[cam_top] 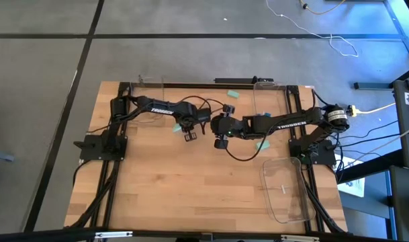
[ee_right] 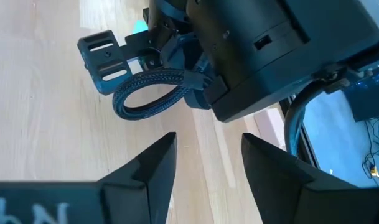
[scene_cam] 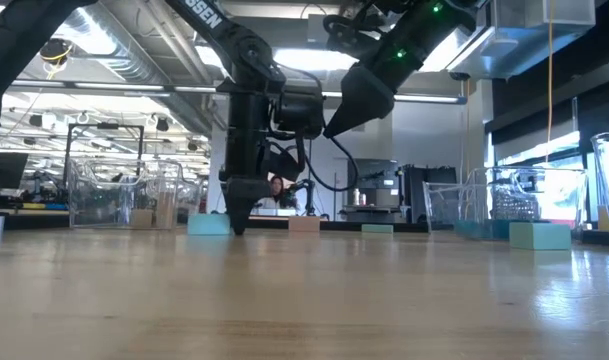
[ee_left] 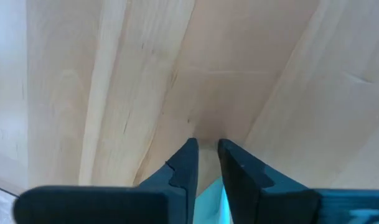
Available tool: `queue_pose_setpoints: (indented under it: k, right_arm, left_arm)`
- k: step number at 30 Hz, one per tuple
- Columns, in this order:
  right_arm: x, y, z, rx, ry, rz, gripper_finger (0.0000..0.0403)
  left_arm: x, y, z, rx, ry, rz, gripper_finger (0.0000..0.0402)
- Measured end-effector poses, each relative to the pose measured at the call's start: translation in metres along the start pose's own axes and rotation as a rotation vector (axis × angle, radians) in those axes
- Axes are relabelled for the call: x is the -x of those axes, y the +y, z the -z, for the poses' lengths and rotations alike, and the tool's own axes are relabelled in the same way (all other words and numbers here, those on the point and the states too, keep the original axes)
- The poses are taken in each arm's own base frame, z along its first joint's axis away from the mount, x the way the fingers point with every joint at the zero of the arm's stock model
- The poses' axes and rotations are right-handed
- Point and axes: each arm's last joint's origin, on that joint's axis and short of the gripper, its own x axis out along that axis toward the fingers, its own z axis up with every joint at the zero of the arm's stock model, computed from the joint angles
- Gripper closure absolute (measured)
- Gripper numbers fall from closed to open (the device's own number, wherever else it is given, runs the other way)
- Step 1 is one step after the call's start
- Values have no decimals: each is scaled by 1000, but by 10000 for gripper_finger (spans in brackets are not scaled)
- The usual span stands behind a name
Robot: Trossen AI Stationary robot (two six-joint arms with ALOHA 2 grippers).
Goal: Sort & place blocks by color
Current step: Put the top left light blue block into the bottom right transparent bin
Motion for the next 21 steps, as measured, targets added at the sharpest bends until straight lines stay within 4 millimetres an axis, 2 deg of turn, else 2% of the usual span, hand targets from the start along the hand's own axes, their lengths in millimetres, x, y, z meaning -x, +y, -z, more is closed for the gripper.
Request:
queue_pose_setpoints:
  k: [5,9,14,18,21]
  right_arm:
    - [0,1,0,4,-2,-2,222]
    - [5,5,-5,41,-13,6,222]
    - [19,11,-15,96,3,105,222]
    - [34,19,-21,128,43,204,222]
    - [46,26,-28,120,43,180,222]
  left_arm:
    - [2,2,-3,0,-15,-64,326]
    - [16,6,-9,-4,8,-75,328]
    - [39,11,-21,3,-15,-91,327]
    - [53,15,-28,10,-52,-173,327]
    - [63,19,-33,22,-82,-202,329]
